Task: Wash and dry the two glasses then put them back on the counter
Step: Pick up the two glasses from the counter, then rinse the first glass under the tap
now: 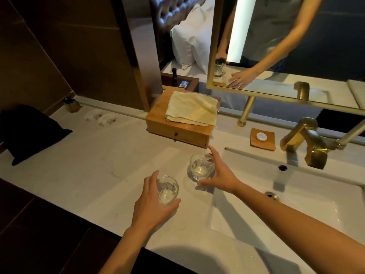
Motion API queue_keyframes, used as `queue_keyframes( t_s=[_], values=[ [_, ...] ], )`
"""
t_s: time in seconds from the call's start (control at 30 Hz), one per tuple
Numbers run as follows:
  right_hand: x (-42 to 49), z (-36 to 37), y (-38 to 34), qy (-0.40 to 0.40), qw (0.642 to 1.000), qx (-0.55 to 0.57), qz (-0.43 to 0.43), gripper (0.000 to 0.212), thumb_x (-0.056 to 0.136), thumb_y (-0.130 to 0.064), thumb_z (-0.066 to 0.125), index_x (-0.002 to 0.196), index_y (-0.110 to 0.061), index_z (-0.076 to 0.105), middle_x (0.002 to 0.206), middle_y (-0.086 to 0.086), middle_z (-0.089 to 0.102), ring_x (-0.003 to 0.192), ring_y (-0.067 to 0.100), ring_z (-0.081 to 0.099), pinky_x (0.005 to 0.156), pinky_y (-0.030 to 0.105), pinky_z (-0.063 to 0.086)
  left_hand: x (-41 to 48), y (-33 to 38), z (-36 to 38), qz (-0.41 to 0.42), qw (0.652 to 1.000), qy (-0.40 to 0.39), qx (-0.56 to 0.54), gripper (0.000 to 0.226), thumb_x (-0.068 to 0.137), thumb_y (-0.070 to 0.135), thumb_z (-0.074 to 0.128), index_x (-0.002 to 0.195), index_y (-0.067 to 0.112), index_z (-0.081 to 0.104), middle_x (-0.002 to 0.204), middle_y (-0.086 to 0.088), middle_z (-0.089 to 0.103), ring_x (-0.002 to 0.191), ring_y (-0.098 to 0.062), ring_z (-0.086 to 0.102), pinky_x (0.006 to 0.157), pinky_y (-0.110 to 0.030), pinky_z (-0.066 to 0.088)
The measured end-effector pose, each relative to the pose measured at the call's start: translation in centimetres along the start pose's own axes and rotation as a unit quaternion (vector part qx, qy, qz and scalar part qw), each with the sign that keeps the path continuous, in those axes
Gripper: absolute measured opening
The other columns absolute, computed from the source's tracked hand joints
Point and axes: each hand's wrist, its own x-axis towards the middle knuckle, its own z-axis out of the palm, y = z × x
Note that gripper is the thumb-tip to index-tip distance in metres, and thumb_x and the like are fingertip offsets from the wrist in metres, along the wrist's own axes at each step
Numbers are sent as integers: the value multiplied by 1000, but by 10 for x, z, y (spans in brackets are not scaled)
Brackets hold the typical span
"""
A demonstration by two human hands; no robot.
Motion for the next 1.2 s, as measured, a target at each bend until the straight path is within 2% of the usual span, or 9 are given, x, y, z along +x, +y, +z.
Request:
queue_keyframes(
  t_s=[0.1,0.27,0.5,0.6,0.67,0.77,0.97,1.07,1.2],
  values=[
    [-7,16,11,26,999,28,31,119,59,-30,91,150,-28,14,143,-4,42,128,16,43,105,34,40,8,1,-10,16,999,-13,-24,85,83,49,62,149,29,12,146,4,33,130,-17,43,92,-31,45],
    [-2,34,10,120,990,39,64,83,64,-28,88,133,-23,42,120,-7,54,115,20,55,93,31,49,34,36,-30,128,991,24,-8,44,91,28,59,133,26,45,129,7,54,113,-10,55,85,-21,43],
    [-32,41,7,226,970,59,68,66,63,-37,85,117,-33,48,111,-9,59,98,9,61,85,29,54,63,108,8,273,938,-195,91,31,93,33,52,123,27,57,119,4,64,103,-14,60,86,-28,49],
    [-61,24,12,237,969,44,57,64,65,-32,83,117,-33,45,116,-8,55,100,8,60,82,25,53,60,121,31,300,921,-233,92,22,91,35,52,110,28,61,103,4,69,89,-13,63,78,-29,52],
    [-80,3,16,230,972,22,48,64,64,-29,81,116,-34,43,115,-9,53,97,6,60,80,31,55,52,130,44,310,916,-247,60,15,90,37,53,96,28,64,88,5,68,79,-13,63,72,-31,53],
    [-104,-32,25,208,977,-29,18,63,64,-25,78,116,-36,43,113,-14,47,95,6,58,78,37,54,40,147,67,282,917,-283,-4,12,89,33,56,83,26,63,74,4,66,69,-15,63,66,-35,51],
    [-151,-91,53,243,968,-39,37,76,66,-33,81,132,-38,43,123,-13,47,110,5,53,88,26,53,31,189,108,104,887,-374,-250,23,97,19,49,96,21,72,99,-7,75,96,-21,70,91,-35,54],
    [-168,-114,72,235,970,-34,58,85,66,-33,85,136,-38,39,127,-12,47,112,5,53,87,20,53,21,209,127,34,866,-403,-294,29,99,26,44,106,12,69,102,-6,76,97,-19,70,89,-29,53],
    [-180,-142,91,220,972,-26,75,85,67,-31,86,137,-39,38,129,-10,49,109,0,54,80,12,51,13,233,158,4,864,-391,-318,27,98,26,48,108,13,70,101,-7,76,98,-23,70,91,-34,53]
  ],
)
